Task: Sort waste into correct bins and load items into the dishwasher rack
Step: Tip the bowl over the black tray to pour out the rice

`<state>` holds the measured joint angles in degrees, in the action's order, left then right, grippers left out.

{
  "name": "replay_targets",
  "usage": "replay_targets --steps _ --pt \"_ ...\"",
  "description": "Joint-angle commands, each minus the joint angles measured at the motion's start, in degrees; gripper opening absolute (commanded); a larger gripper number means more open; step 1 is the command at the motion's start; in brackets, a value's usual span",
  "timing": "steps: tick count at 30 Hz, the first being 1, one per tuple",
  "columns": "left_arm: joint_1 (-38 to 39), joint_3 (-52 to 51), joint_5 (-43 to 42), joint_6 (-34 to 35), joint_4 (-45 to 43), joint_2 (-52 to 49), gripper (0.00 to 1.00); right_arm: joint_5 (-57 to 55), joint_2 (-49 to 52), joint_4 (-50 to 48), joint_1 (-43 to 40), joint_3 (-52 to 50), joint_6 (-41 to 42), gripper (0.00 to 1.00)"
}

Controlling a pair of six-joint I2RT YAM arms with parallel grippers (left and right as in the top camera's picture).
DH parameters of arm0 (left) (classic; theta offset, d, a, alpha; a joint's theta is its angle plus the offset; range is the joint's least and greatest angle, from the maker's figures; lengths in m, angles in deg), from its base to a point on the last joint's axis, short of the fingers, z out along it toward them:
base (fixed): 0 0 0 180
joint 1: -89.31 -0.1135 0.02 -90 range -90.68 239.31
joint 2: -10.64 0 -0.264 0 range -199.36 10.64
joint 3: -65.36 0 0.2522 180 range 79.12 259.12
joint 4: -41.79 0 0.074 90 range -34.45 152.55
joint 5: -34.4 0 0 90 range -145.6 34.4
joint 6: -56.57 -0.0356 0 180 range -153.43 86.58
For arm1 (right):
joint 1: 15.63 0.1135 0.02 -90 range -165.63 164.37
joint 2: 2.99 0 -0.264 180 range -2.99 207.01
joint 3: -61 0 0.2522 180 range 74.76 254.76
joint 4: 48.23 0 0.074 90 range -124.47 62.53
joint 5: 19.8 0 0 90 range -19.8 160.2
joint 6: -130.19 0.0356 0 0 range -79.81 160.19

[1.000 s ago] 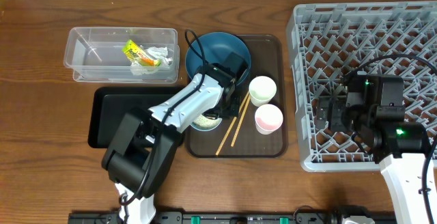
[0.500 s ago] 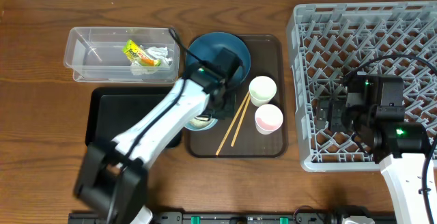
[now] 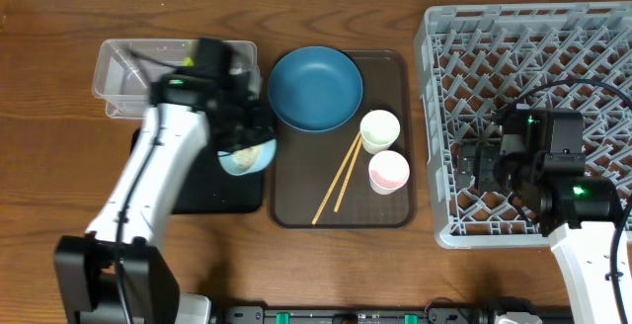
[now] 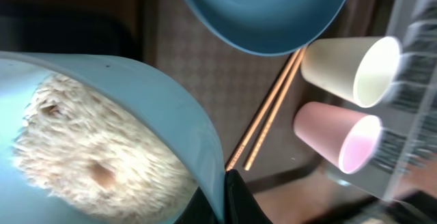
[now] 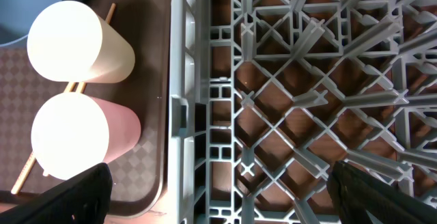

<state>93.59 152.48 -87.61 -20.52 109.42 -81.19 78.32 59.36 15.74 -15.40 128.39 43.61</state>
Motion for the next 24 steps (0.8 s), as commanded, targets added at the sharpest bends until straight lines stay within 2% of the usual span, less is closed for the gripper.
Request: replay_targets --steps 1,6,14,18,24 --pt "-7.8 -2.9 -19.0 -11.9 0.3 0.1 0.06 0.3 -0.2 0.2 0.9 1.2 -0.3 0.99" --pt "-18.2 -7.4 -34.7 -20.2 0.3 -2.4 0.06 0.3 -0.2 0.2 0.9 1.2 -0.3 0.99" --pt "-29.4 -13.2 -52.9 -23.4 0.3 -8.1 0.06 0.3 -0.2 0.2 0.9 1.2 -0.3 0.99" --pt "-32.9 -14.1 -57.5 -23.3 1.0 -9.9 0.06 0.3 -0.2 0.2 0.9 1.2 -0.3 0.99" --pt "-35.7 -14.1 -58.0 -21.3 1.4 -10.4 0.06 0.3 -0.2 0.3 0.9 1.2 -0.3 0.99"
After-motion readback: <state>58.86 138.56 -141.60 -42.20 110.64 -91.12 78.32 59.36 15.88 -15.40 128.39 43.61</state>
